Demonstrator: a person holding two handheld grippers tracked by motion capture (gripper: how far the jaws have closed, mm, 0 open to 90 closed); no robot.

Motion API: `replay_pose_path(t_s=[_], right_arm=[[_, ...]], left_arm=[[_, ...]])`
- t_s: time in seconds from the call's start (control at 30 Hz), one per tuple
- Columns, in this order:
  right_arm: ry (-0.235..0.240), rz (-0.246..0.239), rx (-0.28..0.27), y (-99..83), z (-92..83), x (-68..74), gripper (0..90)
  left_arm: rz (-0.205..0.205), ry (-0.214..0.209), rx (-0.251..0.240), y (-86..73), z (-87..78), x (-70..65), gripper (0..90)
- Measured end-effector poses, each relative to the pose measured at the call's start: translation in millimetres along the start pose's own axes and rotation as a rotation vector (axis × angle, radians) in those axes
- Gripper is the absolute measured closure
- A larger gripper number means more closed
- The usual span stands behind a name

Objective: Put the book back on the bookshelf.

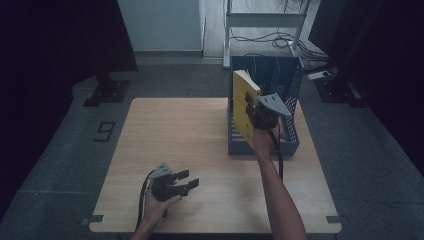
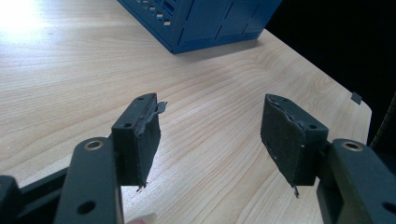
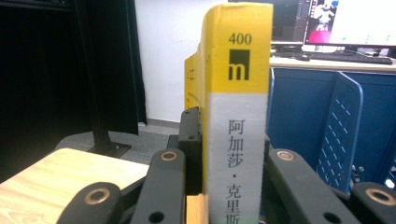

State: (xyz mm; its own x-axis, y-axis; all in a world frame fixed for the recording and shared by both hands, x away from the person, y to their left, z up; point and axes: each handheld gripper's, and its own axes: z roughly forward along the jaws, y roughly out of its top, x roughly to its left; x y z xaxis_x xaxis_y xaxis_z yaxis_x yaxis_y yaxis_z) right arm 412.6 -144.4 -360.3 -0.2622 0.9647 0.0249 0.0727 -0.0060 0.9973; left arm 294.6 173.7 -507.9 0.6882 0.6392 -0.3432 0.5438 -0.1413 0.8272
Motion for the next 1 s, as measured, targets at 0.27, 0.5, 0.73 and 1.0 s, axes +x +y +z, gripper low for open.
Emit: replay_pose_path(t_s=[0.27, 0.5, 0.73, 1.0], right_arm=[[-0.022, 0.004, 0.005, 0.5, 9.4, -1.3, 75.1], [-0.039, -0.008, 0.009, -0.7, 16.9, -1.9, 75.1], [-0.051, -0.007, 0.024, -6.4, 25.5, -3.6, 75.0], [-0.069, 0.015, 0.036, -12.5, 35.5, -7.9, 75.1]], left_arm=[[-0.001, 0.001, 0.000, -0.1, -0.2, 0.3, 37.6], [-0.002, 0.001, -0.004, 0.2, -1.1, 1.2, 37.6], [-0.004, 0.007, -0.003, 0.2, -1.6, 1.9, 37.6], [-0.002, 0.004, -0.003, 0.2, -1.4, 1.4, 37.6]])
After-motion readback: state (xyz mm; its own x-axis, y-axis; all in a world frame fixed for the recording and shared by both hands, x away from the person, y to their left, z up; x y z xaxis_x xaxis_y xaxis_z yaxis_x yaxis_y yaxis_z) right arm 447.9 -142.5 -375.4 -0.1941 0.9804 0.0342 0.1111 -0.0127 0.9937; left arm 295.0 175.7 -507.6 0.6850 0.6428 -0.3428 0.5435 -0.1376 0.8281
